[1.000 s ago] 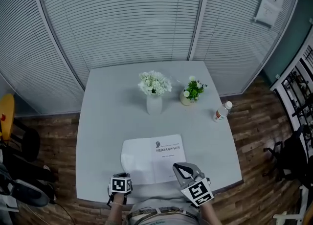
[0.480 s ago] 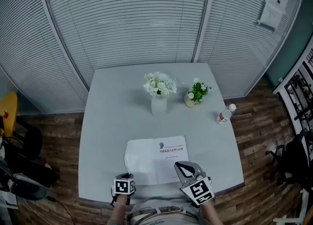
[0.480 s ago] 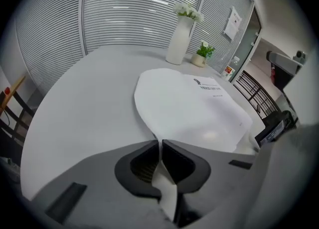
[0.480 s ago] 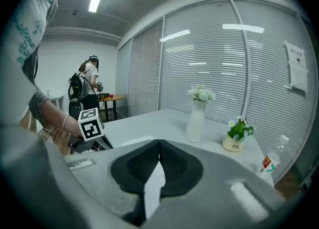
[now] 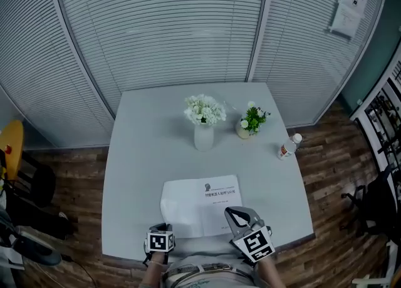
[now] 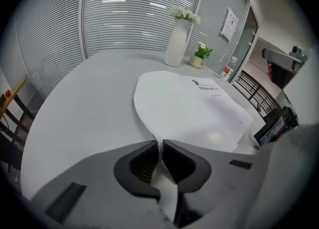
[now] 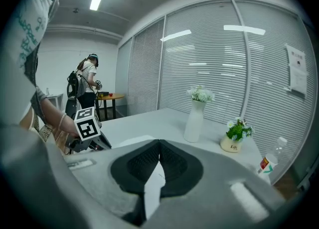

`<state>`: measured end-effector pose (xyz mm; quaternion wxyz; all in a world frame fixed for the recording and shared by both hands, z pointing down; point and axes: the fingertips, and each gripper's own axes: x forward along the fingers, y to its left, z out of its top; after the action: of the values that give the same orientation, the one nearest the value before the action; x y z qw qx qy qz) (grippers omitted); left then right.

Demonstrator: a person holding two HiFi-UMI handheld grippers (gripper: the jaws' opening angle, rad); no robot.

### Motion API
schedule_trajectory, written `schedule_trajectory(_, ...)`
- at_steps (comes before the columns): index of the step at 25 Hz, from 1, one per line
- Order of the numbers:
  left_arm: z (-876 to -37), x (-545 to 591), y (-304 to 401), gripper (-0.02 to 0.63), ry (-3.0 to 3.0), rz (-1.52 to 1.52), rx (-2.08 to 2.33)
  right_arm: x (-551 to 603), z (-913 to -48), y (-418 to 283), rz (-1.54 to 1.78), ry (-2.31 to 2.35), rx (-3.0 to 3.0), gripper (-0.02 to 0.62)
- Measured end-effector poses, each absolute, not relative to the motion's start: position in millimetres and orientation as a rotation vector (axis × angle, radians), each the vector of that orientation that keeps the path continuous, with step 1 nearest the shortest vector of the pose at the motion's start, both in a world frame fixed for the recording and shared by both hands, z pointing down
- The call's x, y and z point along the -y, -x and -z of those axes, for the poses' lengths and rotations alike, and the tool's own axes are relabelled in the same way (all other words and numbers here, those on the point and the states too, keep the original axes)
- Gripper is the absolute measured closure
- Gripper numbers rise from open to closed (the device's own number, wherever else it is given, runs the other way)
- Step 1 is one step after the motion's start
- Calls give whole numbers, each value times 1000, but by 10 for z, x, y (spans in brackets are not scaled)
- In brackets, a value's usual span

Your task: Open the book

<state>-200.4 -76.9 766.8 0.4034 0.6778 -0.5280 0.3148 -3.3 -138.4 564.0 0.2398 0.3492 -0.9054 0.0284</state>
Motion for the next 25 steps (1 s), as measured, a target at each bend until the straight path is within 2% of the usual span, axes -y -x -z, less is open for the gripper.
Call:
schedule_trajectory(6,-7600,761,1977,545,-1726,-816,1336,1338,-5669,-66,-90,-981,2460,592)
schedule_trajectory(8,-7572,770,1988,519,-1730,-802,1335,1326,-5679,-99,-93,-988,2454,592)
schedule_trajectory(10,-7560,783,2012,465,-1734,-799,1339,1329,-5686,-125,-92,-989,2447,592)
schedule_trajectory(14,-7486,775,2090,430,-1733,-779,1368,1321,-5682,-146,-90,-989,2443,592)
schedule_trajectory(18,-7346,807,2059,405,-1778,-759,1368,1310,-5695,-157,-78,-986,2434,592)
schedule_trajectory(25,-7239,825,1929,405,-1844,-755,1326,1287,-5705,-169,-46,-976,2407,592)
